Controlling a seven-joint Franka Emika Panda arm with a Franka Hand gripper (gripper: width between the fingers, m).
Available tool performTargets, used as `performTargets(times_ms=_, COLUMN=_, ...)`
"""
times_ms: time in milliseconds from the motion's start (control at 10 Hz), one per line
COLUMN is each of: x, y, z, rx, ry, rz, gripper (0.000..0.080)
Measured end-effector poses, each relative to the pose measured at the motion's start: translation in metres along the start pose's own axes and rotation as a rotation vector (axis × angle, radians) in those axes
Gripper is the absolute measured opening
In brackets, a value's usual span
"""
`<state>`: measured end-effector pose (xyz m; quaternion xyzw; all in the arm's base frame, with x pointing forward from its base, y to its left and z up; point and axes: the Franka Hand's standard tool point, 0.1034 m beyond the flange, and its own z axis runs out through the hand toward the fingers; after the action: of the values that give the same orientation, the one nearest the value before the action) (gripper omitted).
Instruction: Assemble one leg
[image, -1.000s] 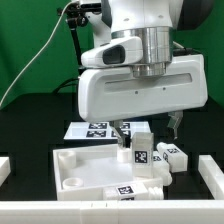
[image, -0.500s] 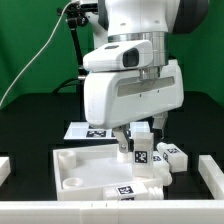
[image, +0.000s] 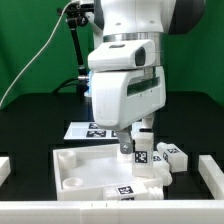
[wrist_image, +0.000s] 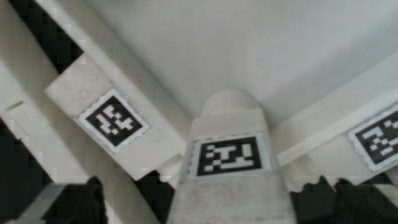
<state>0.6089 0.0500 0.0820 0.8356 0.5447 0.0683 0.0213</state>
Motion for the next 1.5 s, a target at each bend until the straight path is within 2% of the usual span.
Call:
performTargets(times_ms=100, x=0.000, y=0.000, z=0.000, rx=0.000, ry=0.000, rz=0.000, gripper=0.0514)
performTargets(times_ms=200, x=0.000, y=0.000, z=0.000, rx=0.000, ry=0.000, rz=0.000, gripper=0.0377)
performTargets(times_ms=300, x=0.000, y=0.000, z=0.000, rx=0.000, ry=0.000, rz=0.009, gripper=0.0288)
performTargets(times_ms=600, x=0.000, y=0.000, z=0.000, rx=0.001, ry=0.002, rz=0.060, gripper=0.0288)
performTargets(times_ms=1100, x=0.006, y=-0.005, z=0.002, rx=0.001, ry=0.005, rz=0.649, gripper=0.0288)
performTargets(times_ms=1300, x=0.016, y=-0.006, z=0.003, rx=-0.014, ry=0.027, rz=0.917, gripper=0.0288)
performTargets(times_ms=1500, x=0.020, y=-0.007, z=0.004, rx=-0.018, ry=0.037, rz=1.089, gripper=0.0288)
